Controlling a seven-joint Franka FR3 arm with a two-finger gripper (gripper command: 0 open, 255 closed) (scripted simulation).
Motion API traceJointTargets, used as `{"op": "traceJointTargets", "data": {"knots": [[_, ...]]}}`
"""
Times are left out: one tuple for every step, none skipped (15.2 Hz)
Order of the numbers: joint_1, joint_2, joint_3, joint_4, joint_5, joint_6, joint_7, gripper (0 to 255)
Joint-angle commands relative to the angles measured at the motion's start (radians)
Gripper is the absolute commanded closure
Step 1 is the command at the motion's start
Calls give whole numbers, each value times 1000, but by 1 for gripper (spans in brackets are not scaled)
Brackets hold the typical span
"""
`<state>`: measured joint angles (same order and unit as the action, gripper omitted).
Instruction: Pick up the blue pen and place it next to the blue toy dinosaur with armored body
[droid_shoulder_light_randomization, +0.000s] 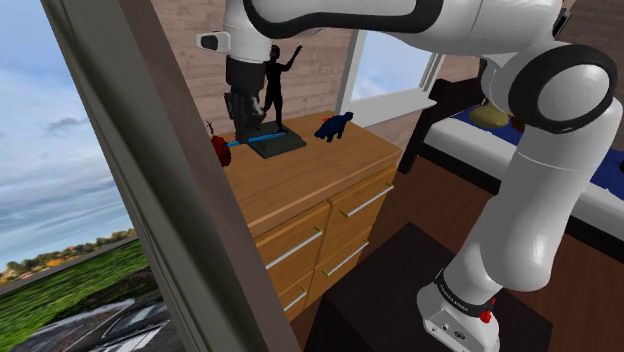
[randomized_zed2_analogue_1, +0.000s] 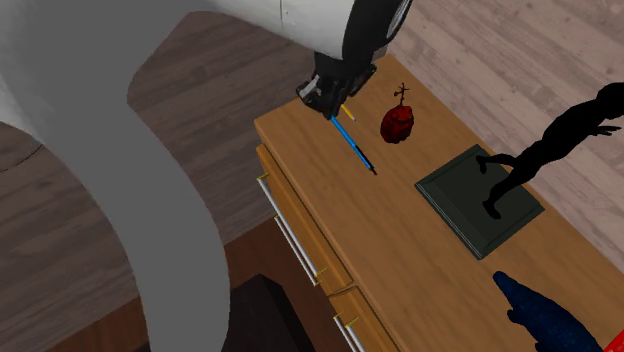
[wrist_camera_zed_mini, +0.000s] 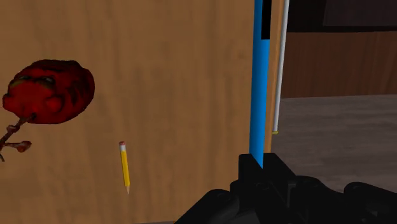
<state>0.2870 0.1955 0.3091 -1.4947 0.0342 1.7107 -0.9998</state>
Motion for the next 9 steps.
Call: {"op": "traceJointTargets", "data": {"knots": [[-35, -62, -16, -81, 23, 18, -53, 255], [-50, -88, -25, -113, 32, 23, -77, 255], [-64, -113, -35, -143, 40, 27, -101, 255], [-77, -137, -45, -172, 48, 31, -126, 255], [-90, -160, -56, -199, 55, 33, -150, 255], [-102, -182, -67, -224, 61, 35, -174, 255], [-114, -202, -78, -248, 66, 36, -199, 255], [-125, -222, -90, -270, 71, 37, -223, 255], [-136, -241, -102, -291, 74, 38, -247, 255]]}}
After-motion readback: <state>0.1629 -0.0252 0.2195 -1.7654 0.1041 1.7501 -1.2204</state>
